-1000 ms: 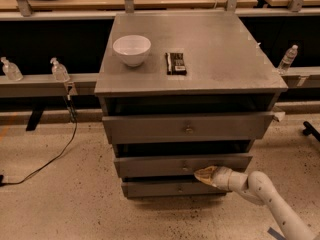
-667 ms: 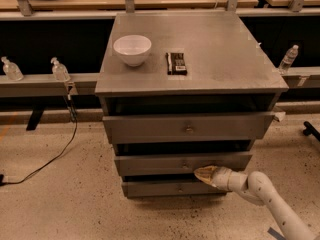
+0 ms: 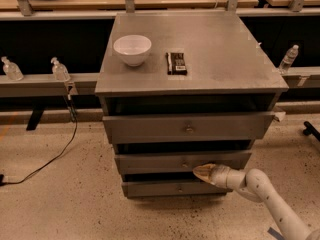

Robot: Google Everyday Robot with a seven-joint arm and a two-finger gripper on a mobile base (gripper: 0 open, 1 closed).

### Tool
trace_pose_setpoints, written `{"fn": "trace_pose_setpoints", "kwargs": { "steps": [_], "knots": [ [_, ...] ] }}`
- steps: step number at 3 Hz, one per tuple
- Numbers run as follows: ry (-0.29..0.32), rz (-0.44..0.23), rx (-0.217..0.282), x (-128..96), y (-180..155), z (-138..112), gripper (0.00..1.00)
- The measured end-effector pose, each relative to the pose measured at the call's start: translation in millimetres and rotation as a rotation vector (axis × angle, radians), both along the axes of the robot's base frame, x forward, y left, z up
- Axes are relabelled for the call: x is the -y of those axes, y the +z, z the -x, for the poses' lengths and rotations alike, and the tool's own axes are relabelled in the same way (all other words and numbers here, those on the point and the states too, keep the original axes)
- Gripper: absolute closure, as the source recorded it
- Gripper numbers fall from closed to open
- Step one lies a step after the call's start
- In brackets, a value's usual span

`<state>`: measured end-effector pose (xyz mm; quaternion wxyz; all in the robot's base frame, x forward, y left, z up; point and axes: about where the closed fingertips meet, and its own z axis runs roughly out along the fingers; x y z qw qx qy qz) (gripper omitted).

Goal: Close middle drawer

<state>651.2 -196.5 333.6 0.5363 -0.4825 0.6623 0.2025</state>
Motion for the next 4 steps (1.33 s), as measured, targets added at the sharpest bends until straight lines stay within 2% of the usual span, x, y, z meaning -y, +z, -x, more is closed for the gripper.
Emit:
{"fn": "trace_pose_setpoints", "kwargs": {
  "steps": [1, 2, 4],
  "knots": [
    [0.013, -0.011, 0.017, -6, 3, -11, 1.0],
    [0.013, -0.011, 0.017, -6, 4, -10, 1.0],
    [0.095, -0.061, 0.071, -2, 86, 24, 1.0]
  ]
}}
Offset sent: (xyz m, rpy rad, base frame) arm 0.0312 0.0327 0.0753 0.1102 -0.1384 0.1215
